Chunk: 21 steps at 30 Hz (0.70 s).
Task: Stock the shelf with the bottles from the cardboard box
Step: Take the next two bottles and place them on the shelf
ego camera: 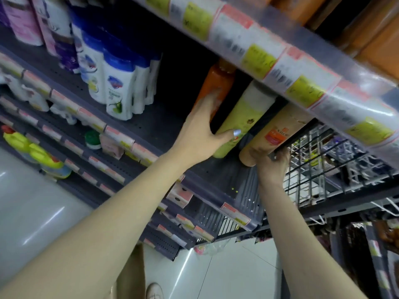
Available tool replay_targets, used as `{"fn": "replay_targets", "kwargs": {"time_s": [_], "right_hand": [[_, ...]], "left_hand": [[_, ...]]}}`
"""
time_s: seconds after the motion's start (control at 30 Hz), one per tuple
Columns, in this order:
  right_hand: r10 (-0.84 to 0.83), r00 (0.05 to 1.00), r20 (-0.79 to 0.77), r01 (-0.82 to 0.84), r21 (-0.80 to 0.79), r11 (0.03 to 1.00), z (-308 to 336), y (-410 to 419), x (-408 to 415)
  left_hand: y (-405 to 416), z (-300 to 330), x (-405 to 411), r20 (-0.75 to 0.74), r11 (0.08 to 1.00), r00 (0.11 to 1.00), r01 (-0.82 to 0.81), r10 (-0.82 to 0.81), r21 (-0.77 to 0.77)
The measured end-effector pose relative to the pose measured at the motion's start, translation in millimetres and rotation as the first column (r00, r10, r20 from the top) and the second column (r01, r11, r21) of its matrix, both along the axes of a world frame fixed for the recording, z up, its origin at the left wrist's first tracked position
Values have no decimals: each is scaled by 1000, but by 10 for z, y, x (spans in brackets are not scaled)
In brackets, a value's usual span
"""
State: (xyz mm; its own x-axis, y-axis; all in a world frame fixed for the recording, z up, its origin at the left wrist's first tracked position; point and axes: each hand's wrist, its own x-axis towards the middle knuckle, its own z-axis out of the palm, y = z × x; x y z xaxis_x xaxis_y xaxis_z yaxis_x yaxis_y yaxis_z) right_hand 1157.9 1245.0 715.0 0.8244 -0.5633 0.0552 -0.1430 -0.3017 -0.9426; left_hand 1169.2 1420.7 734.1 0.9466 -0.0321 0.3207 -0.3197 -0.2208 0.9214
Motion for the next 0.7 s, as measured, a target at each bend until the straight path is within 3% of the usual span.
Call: {"fn": "replay_targets", "kwargs": {"time_s": [0.1,0.27,0.37,0.47,0.57,0.7], "right_hand": [[-69,996,64,45,321,946,-119,421,-440],[268,957,-109,-149,609,779,-812,1421,-1408],[439,845,-305,-175,618,767,-1617,1808,-1712],[509,697,-505,-190,554,811,-2632,1973,-1885],[525,516,-677,-256,463,849,-3747,2005,-1963],[484,296,-823,-327,389,861,-5209,2022,-2056]], "left_hand": [[429,-294,-415,-34,991,992,-120,119,-51],[1288,-1305,-1369,-329,915,885,-385,329,-121],[1687,-2117,-1986,-573,859,717,-511,398,-42],[1931,-2979,-2536,-759,850,520,-520,393,84],[2028,-3892,-2912,-861,839,311,-502,403,211],[1989,-5198,-3119,-913,868,144,-397,381,299]]}}
